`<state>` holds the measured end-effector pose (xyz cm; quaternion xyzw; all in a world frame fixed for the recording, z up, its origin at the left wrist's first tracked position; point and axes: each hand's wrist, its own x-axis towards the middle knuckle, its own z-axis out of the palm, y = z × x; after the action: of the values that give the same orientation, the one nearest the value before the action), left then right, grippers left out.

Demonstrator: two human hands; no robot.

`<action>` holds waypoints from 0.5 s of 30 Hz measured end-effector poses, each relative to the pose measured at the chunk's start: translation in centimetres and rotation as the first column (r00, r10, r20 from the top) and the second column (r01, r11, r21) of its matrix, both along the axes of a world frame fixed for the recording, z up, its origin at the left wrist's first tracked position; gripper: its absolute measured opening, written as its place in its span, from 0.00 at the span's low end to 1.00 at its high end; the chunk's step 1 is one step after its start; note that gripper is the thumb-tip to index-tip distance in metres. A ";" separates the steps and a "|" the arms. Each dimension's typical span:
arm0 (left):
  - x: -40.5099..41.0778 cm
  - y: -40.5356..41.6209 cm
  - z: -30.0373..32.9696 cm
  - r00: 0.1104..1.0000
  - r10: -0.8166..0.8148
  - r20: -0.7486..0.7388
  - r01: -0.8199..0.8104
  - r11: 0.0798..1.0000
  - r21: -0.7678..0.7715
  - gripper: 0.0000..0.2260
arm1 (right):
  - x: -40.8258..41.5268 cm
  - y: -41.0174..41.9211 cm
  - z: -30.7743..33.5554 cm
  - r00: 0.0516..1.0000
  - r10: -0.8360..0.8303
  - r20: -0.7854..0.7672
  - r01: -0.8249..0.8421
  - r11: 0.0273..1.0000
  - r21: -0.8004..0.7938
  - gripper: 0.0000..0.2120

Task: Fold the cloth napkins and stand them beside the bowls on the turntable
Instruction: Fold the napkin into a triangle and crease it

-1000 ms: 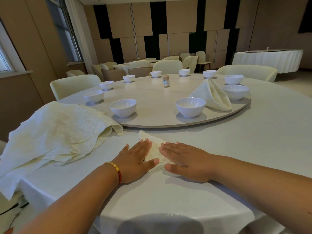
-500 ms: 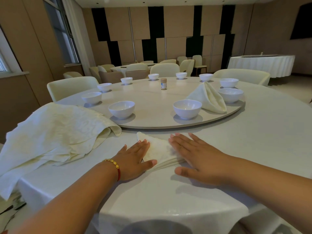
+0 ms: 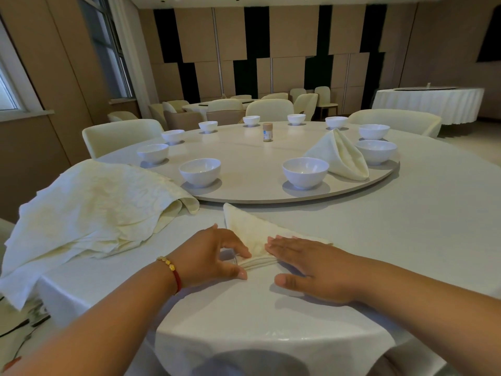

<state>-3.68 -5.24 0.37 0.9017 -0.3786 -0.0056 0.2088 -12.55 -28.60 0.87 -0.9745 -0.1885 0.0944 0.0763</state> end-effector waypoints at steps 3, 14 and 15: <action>0.2 0.0 0.1 0.991 -0.031 0.128 0.023 0.998 0.067 0.12 | 0.2 -0.1 -0.1 1.000 -0.016 0.021 0.016 0.999 0.040 0.35; 0.3 -1.6 2.2 0.991 0.078 0.105 -0.082 0.996 0.032 0.10 | 2.5 3.8 1.1 0.919 -0.114 0.378 0.157 0.984 -0.087 0.22; 0.5 -1.8 2.6 0.991 0.081 0.110 -0.084 0.996 0.026 0.09 | 2.9 4.3 1.1 0.905 -0.103 0.414 0.163 0.980 -0.113 0.19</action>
<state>-3.18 -7.06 2.97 0.9186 -0.3518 0.0464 0.1739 -9.66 -24.34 1.99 -0.9864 -0.1259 -0.1018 -0.0291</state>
